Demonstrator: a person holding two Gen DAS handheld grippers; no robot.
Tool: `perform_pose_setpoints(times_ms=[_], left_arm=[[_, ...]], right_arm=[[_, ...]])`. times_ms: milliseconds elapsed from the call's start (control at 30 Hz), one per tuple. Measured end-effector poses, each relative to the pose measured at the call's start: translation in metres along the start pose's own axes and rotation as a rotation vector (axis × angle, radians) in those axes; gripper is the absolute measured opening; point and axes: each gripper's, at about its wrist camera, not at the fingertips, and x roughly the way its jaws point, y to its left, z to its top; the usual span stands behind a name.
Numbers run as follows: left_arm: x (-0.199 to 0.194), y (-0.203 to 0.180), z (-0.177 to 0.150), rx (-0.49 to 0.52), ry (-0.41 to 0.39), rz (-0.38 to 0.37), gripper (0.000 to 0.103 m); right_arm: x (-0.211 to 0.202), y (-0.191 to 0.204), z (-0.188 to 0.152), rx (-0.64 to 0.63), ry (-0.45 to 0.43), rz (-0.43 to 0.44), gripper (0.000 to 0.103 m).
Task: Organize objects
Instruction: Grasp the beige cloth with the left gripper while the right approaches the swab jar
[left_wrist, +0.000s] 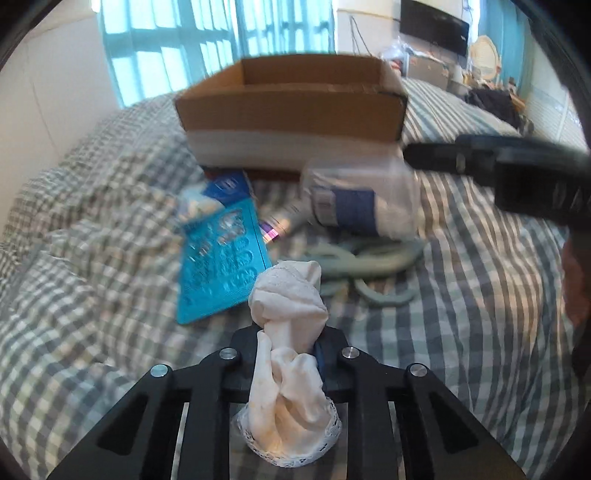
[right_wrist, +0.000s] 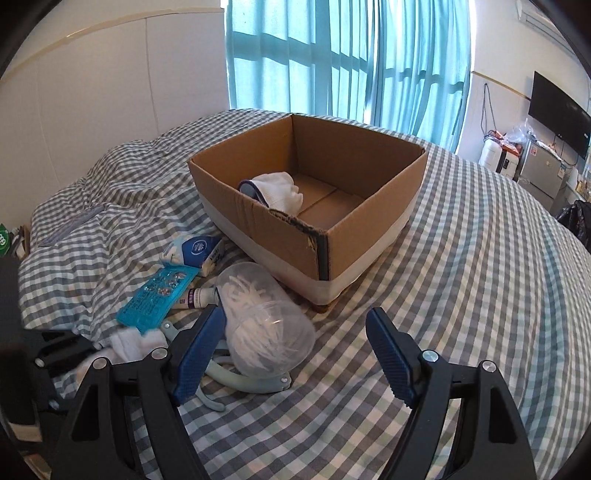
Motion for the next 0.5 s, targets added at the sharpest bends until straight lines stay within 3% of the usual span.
perform_pose_setpoints(times_ms=[100, 200, 400, 500], left_arm=[[-0.011, 0.009, 0.006, -0.022, -0.023, 0.005, 0.021], [-0.020, 0.021, 0.014, -0.055, -0.040, -0.001, 0.021], [-0.030, 0.043, 0.028, -0.109, -0.066, 0.025, 0.021], [-0.030, 0.045, 0.034, -0.085, -0.083, 0.064, 0.021]], right_arm=[[0.004, 0.003, -0.002, -0.002, 0.003, 0.014, 0.080], [0.006, 0.006, -0.002, -0.010, -0.013, 0.000, 0.097], [0.020, 0.002, 0.004, -0.002, -0.010, 0.015, 0.100], [0.038, -0.002, 0.007, 0.027, 0.026, 0.047, 0.100]])
